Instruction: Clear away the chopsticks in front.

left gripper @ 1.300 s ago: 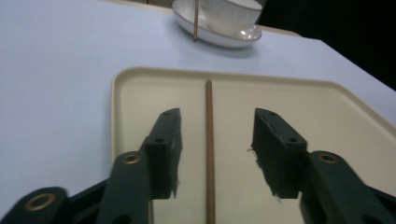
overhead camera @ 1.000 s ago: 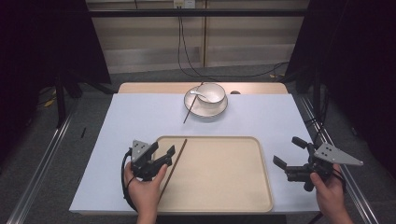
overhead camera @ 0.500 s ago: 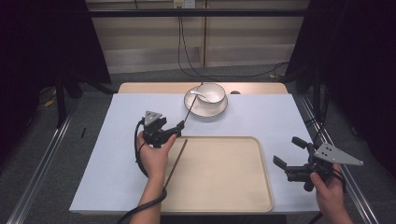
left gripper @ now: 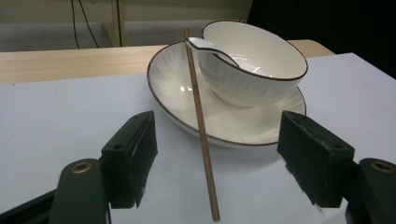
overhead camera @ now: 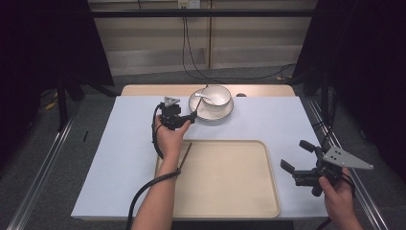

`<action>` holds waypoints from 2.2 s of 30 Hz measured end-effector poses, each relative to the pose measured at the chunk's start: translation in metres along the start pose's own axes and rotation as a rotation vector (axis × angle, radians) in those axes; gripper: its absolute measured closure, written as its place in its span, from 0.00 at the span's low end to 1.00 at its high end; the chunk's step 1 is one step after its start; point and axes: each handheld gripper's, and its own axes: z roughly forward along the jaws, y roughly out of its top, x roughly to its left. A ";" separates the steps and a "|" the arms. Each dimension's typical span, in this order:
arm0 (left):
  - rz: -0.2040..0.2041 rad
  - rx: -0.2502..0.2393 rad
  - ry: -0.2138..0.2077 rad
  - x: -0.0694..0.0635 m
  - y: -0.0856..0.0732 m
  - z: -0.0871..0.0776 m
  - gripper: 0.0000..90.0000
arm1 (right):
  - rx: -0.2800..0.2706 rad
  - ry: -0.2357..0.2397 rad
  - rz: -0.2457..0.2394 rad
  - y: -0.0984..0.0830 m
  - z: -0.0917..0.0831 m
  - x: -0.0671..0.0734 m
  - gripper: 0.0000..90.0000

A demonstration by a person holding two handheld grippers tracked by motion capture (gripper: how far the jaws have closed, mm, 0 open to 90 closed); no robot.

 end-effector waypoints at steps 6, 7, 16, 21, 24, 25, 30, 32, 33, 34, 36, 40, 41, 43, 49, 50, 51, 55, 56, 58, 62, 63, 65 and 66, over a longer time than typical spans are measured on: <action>0.018 0.021 -0.008 -0.001 0.007 0.016 0.43 | -0.001 0.004 -0.004 0.000 0.000 -0.001 0.00; 0.018 0.024 -0.011 -0.001 0.008 0.018 0.47 | -0.001 0.004 -0.006 0.000 0.000 -0.001 0.00; 0.047 0.074 0.002 0.003 0.013 0.039 0.67 | 0.000 0.007 -0.003 0.000 0.001 0.000 0.00; 0.064 0.110 0.032 0.004 0.017 0.051 0.73 | 0.002 0.010 -0.002 0.000 0.001 0.000 0.00; 0.069 0.123 0.026 0.003 0.016 0.058 0.75 | -0.003 0.014 0.001 0.000 0.001 -0.001 0.00; 0.079 0.138 0.029 0.003 0.015 0.060 0.76 | -0.002 0.005 0.010 0.000 0.001 -0.001 0.00; 0.093 0.166 0.054 0.002 0.013 0.069 0.80 | -0.007 0.015 0.009 0.000 0.000 -0.003 0.00; 0.096 0.173 0.054 0.003 0.011 0.072 0.82 | -0.007 0.013 0.010 0.000 0.000 -0.004 0.00; 0.072 0.167 0.056 0.002 0.010 0.073 0.82 | -0.007 0.013 0.014 0.000 -0.001 -0.003 0.00; 0.112 0.190 0.073 0.001 0.011 0.074 0.84 | -0.010 0.015 0.019 0.000 0.000 -0.003 0.00; 0.100 0.197 0.083 -0.002 0.011 0.076 0.88 | -0.010 0.015 0.016 0.000 -0.001 -0.003 0.00; 0.070 0.196 0.126 -0.005 0.012 0.073 0.95 | -0.017 0.015 0.021 0.000 -0.001 -0.003 0.00; 0.055 0.189 0.136 -0.006 0.012 0.072 0.95 | -0.015 0.014 0.014 0.000 -0.002 -0.004 0.00; 0.032 0.179 0.138 -0.006 0.012 0.068 0.95 | -0.019 0.012 0.026 0.000 -0.002 -0.005 0.00; -0.006 0.145 0.129 -0.005 0.009 0.046 0.95 | -0.014 0.005 0.021 0.000 -0.002 -0.007 0.00; -0.010 0.142 0.131 -0.004 0.008 0.041 0.95 | -0.015 0.004 0.017 0.000 -0.002 -0.006 0.00; -0.026 0.127 0.128 -0.003 0.007 0.037 0.95 | -0.011 0.010 0.015 0.000 -0.001 -0.006 0.00; -0.061 0.111 0.111 0.000 0.003 0.017 0.95 | -0.001 0.013 0.006 0.000 0.000 -0.005 0.00; -0.061 0.109 0.104 0.001 0.001 0.012 0.95 | -0.001 0.010 0.003 0.000 0.000 -0.004 0.00; -0.077 0.101 0.102 0.002 -0.002 0.003 0.95 | 0.003 0.016 0.001 -0.001 0.001 -0.004 0.00; -0.093 0.092 0.097 0.005 -0.009 -0.017 0.95 | 0.002 0.011 0.000 -0.001 0.002 -0.004 0.00; -0.103 0.086 0.089 0.006 -0.011 -0.021 0.95 | -0.002 0.007 0.000 -0.001 0.002 -0.004 0.00; -0.113 0.071 0.092 0.007 -0.015 -0.031 0.95 | -0.002 0.011 -0.002 0.000 0.002 -0.004 0.00; -0.117 0.073 0.080 0.007 -0.016 -0.035 0.95 | -0.001 0.009 -0.001 -0.001 0.003 -0.004 0.00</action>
